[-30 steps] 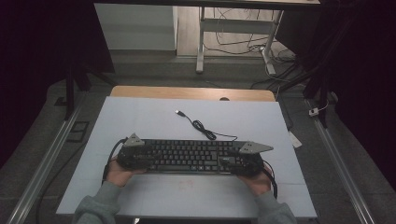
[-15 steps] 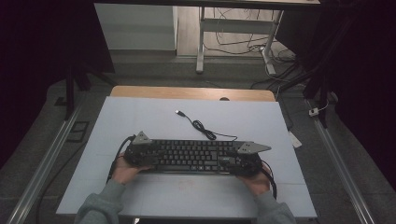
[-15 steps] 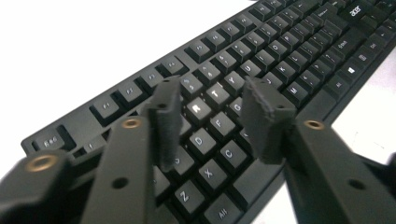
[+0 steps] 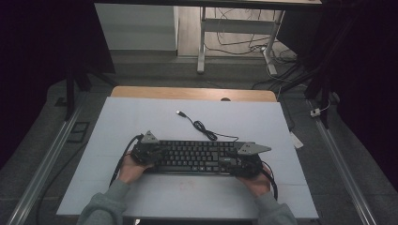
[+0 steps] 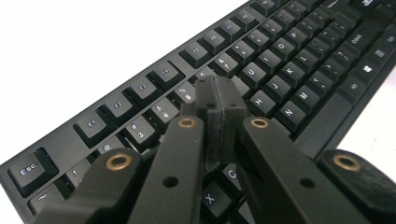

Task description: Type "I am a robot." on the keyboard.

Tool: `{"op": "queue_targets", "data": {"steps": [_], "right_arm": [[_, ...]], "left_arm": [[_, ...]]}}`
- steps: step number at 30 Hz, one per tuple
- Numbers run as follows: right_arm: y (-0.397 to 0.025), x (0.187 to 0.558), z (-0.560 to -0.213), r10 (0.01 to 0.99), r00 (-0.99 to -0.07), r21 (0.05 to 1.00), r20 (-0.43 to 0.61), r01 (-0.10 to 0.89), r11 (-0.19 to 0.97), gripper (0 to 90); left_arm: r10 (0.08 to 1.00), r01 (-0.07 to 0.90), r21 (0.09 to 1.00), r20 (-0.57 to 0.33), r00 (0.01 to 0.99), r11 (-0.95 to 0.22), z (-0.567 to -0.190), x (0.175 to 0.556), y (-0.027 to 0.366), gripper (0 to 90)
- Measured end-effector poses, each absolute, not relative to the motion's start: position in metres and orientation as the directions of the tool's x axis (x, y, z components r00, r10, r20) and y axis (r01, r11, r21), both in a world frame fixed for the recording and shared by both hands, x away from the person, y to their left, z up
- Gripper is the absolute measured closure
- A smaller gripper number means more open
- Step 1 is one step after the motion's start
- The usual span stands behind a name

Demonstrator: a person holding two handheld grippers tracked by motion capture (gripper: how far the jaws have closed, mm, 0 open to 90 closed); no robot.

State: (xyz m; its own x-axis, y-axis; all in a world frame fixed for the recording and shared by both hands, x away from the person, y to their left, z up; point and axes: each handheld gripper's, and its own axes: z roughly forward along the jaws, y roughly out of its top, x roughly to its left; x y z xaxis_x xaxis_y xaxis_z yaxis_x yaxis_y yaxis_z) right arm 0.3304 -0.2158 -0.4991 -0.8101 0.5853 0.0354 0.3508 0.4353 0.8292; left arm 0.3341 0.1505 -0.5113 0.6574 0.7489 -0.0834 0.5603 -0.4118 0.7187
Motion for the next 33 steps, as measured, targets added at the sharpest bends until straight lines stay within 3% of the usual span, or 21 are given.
{"op": "queue_targets", "data": {"steps": [23, 33], "right_arm": [[-0.217, 0.331, -0.499, 0.589, -0.807, 0.827, 0.035, 0.354, 0.436, 47.7], [-0.217, 0.330, -0.498, 0.589, -0.807, 0.830, 0.034, 0.352, 0.434, 47.8]], "left_arm": [[0.764, 0.591, 0.676, -0.064, 0.642, -0.440, -0.522, 0.342, 0.145, 88.5], [0.758, 0.573, 0.703, -0.073, 0.648, -0.422, -0.517, 0.339, 0.147, 88.5]]}}
